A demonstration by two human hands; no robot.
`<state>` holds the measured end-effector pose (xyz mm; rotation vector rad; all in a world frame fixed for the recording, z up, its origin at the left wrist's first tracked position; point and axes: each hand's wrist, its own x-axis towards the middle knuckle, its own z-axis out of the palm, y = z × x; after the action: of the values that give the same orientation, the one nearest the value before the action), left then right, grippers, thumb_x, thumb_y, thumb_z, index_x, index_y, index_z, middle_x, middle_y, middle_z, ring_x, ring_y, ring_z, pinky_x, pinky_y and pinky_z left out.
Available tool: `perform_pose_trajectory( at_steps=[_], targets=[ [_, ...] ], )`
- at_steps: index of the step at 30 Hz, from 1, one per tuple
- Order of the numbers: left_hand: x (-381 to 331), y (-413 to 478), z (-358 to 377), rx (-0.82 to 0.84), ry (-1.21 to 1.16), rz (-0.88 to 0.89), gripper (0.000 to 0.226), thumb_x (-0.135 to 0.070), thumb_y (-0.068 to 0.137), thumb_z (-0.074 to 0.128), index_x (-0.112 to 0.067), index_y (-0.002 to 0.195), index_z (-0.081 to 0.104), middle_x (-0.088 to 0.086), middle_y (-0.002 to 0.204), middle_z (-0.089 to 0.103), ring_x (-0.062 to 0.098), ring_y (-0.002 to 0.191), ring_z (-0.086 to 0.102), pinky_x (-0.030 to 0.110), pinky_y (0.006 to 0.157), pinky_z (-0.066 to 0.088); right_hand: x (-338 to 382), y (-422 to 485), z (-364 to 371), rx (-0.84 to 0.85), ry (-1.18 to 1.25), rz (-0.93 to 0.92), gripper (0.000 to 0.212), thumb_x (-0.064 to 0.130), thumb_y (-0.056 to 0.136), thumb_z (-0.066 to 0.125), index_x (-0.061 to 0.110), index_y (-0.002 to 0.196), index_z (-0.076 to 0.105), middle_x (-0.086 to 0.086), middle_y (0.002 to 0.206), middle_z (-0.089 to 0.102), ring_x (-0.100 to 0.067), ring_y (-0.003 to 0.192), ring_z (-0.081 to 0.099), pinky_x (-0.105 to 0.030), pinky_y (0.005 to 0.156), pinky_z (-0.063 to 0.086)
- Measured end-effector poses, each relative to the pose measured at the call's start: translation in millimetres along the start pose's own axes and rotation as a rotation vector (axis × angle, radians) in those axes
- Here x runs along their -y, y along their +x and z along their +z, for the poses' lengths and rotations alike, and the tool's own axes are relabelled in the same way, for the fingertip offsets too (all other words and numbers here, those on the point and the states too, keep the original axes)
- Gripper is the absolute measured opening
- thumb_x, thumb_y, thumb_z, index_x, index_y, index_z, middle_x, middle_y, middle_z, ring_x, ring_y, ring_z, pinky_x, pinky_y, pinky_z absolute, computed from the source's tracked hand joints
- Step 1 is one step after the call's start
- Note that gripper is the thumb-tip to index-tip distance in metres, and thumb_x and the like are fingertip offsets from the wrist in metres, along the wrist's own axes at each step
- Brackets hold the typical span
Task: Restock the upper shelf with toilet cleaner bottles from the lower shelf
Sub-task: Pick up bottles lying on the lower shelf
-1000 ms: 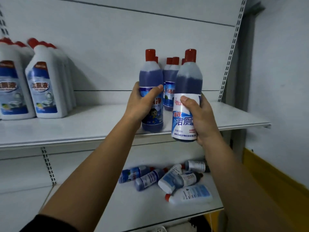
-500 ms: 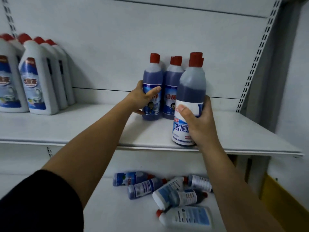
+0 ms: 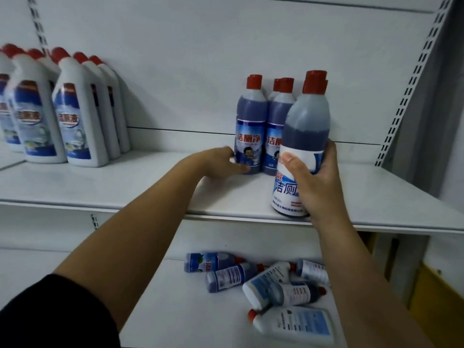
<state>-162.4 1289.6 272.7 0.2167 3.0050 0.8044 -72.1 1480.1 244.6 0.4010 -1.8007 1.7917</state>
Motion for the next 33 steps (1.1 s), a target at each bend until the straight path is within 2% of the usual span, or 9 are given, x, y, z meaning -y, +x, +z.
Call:
perform_pose_trajectory(
  at_steps=[3, 7, 15, 17, 20, 23, 28, 30, 33],
  targets=[
    [36.1, -26.3, -7.6, 0.039, 0.241, 0.058, 0.055, -0.057, 0.095, 0.049, -0.024, 0.139, 0.05, 0.003, 0.145, 0.05, 0.025, 0.126, 0.05, 0.039, 0.107, 0.038, 3.8, -8.3, 27.7, 0.015, 0.028, 0.013, 0.047, 0.023, 0.086, 0.072, 0.041, 0.12, 0.045, 0.013, 0.112, 0.067, -0.007, 0.094, 0.07, -0.03, 0.076, 0.058],
    [108.8, -62.5, -29.7, -0.115, 0.265, 0.058, 0.049, -0.062, 0.092, 0.045, -0.033, 0.129, 0.056, 0.003, 0.138, 0.054, 0.029, 0.122, 0.052, 0.044, 0.105, 0.041, 14.2, -26.1, 91.2, 0.07, 0.067, 0.018, 0.038, 0.025, 0.086, 0.071, 0.042, 0.111, 0.047, 0.02, 0.104, 0.066, 0.001, 0.089, 0.069, -0.019, 0.071, 0.055],
    [266.4, -144.0, -115.5, -0.224, 0.304, -0.124, 0.054, -0.062, 0.089, 0.04, -0.025, 0.126, 0.057, 0.006, 0.125, 0.059, 0.027, 0.109, 0.055, 0.05, 0.099, 0.045, 38.2, -64.1, 249.5, 0.189, 0.132, 0.062, 0.045, 0.023, 0.088, 0.069, 0.025, 0.127, 0.046, 0.004, 0.111, 0.066, -0.008, 0.087, 0.071, -0.029, 0.074, 0.058],
    [303.2, -163.8, -134.6, -0.267, 0.348, -0.171, 0.057, -0.063, 0.091, 0.037, -0.023, 0.128, 0.055, 0.007, 0.127, 0.057, 0.028, 0.111, 0.053, 0.05, 0.099, 0.043, 43.7, -74.1, 288.5, 0.221, 0.16, 0.071, 0.043, 0.023, 0.088, 0.068, 0.026, 0.125, 0.046, 0.005, 0.109, 0.066, -0.009, 0.085, 0.071, -0.029, 0.072, 0.059],
    [347.5, -187.8, -158.5, -0.317, 0.42, -0.221, 0.059, -0.063, 0.094, 0.032, -0.023, 0.134, 0.051, 0.008, 0.133, 0.054, 0.031, 0.117, 0.05, 0.051, 0.098, 0.041, 51.7, -88.4, 344.7, 0.269, 0.2, 0.086, 0.042, 0.025, 0.087, 0.071, 0.027, 0.122, 0.047, 0.002, 0.109, 0.068, -0.016, 0.089, 0.072, -0.036, 0.074, 0.061],
    [382.5, -205.3, -175.2, -0.335, 0.376, -0.198, 0.059, -0.064, 0.094, 0.03, -0.025, 0.132, 0.053, 0.006, 0.133, 0.055, 0.029, 0.114, 0.053, 0.048, 0.095, 0.046, 59.0, -99.3, 395.3, 0.287, 0.243, 0.108, 0.041, 0.028, 0.083, 0.074, 0.028, 0.117, 0.051, 0.001, 0.106, 0.069, -0.016, 0.089, 0.073, -0.038, 0.074, 0.06],
    [428.5, -223.4, -193.3, -0.383, 0.364, -0.183, 0.059, -0.065, 0.095, 0.028, -0.032, 0.14, 0.048, 0.002, 0.146, 0.048, 0.026, 0.13, 0.045, 0.047, 0.104, 0.036, 67.0, -113.9, 471.2, 0.336, 0.274, 0.139, 0.041, 0.028, 0.085, 0.072, 0.025, 0.12, 0.052, -0.001, 0.107, 0.069, -0.018, 0.09, 0.072, -0.043, 0.08, 0.06],
    [446.1, -224.8, -203.4, -0.377, 0.36, -0.188, 0.058, -0.065, 0.095, 0.03, -0.034, 0.142, 0.045, 0.002, 0.149, 0.045, 0.026, 0.134, 0.041, 0.047, 0.107, 0.032, 70.7, -118.6, 498.7, 0.353, 0.298, 0.144, 0.035, 0.027, 0.087, 0.071, 0.029, 0.117, 0.052, -0.001, 0.106, 0.069, -0.018, 0.09, 0.072, -0.043, 0.08, 0.061],
    [473.2, -227.5, -220.3, -0.38, 0.348, -0.199, 0.059, -0.064, 0.094, 0.033, -0.034, 0.143, 0.044, 0.002, 0.15, 0.043, 0.026, 0.135, 0.04, 0.047, 0.107, 0.031, 78.0, -125.9, 541.2, 0.373, 0.321, 0.138, 0.039, 0.027, 0.088, 0.07, 0.023, 0.122, 0.051, 0.0, 0.101, 0.068, -0.016, 0.084, 0.072, -0.037, 0.075, 0.061]
  ],
)
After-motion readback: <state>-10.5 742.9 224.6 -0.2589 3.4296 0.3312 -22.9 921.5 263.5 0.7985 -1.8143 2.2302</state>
